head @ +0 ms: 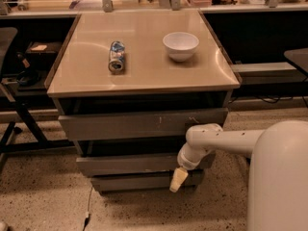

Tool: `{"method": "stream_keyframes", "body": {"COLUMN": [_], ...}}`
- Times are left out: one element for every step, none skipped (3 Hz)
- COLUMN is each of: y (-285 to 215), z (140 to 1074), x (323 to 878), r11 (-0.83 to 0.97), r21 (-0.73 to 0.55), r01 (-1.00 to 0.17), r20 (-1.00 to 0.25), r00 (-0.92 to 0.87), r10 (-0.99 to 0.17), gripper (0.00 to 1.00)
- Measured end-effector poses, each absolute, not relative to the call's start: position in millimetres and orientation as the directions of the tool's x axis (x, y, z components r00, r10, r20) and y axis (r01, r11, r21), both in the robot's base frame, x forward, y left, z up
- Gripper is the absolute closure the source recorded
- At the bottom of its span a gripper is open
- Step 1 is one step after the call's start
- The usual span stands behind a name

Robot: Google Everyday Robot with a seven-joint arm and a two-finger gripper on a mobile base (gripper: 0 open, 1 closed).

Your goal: Open middle drawer

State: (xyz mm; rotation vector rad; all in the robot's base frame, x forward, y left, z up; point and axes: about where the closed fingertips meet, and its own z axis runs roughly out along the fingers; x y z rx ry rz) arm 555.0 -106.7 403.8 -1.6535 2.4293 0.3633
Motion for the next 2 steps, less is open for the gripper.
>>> {"method": "stream_keyframes", "body": {"y": [-106.7, -105.0], "z": [408.3, 412.7], "x": [554.9, 538.7], "r11": [0.352, 0.338], "r21": [0.100, 0.142], "r01": [-0.931, -0.931], "r20": [-0.283, -0.295], "r00": [-0.365, -0.365], "r10": [-0.887, -0.883], "gripper": [0.00, 0.00]}}
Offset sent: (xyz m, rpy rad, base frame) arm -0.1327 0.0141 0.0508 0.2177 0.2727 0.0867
